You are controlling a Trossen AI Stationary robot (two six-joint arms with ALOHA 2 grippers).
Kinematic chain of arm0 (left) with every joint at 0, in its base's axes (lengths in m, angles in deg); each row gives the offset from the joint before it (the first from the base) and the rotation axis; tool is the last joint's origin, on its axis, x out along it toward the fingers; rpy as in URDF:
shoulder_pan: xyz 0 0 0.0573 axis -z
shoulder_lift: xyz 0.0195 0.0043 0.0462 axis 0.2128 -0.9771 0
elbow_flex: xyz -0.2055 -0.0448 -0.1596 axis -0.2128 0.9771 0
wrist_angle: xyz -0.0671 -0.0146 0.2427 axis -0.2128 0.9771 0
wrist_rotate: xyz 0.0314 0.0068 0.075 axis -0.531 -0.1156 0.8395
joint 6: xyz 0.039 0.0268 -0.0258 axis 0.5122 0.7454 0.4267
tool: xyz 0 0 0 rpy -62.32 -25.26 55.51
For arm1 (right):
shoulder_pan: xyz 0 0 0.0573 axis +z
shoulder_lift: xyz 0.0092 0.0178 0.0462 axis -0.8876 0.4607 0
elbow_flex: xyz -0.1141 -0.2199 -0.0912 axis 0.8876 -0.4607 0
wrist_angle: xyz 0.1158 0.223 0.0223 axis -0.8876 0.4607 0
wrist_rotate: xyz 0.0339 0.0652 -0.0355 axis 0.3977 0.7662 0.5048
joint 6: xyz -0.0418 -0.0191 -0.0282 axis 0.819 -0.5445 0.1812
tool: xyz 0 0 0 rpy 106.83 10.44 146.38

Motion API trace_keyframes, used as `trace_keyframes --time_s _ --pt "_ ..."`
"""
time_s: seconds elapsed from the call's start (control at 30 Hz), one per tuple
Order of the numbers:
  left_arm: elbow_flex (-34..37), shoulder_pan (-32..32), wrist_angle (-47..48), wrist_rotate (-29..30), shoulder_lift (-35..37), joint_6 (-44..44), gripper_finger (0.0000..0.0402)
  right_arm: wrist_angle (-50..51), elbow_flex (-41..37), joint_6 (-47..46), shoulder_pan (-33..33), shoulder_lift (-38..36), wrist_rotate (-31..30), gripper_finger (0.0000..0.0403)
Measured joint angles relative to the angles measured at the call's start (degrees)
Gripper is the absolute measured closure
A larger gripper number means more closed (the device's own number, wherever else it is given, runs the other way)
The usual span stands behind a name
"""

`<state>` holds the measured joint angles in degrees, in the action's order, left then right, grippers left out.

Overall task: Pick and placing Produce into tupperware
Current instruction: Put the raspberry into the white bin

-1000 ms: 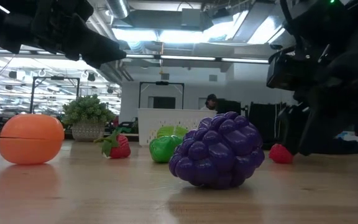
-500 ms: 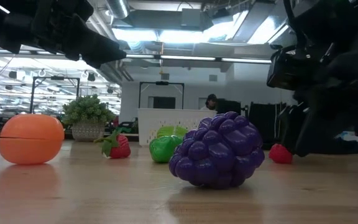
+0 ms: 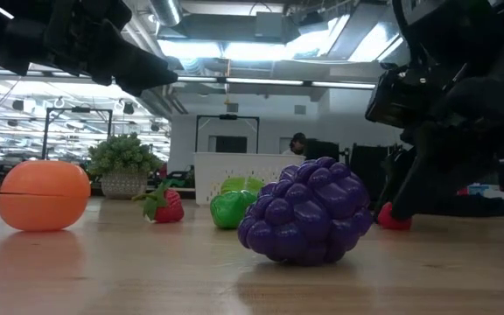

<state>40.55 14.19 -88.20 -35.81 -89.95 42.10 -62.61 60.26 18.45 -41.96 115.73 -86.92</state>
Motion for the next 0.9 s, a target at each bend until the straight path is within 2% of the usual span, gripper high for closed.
trace_keyframes --time_s 0.33,0.9 --pt "0.0 -0.01 0.08 0.0 -0.02 0.0 0.0213 -0.21 -0.04 1.65 -0.06 0.18 -0.24 0.0135" --pt "0.0 -0.01 0.08 0.0 0.0 0.0 0.0208 1.73 0.04 5.61 -0.18 0.18 -0.64 0.0237"
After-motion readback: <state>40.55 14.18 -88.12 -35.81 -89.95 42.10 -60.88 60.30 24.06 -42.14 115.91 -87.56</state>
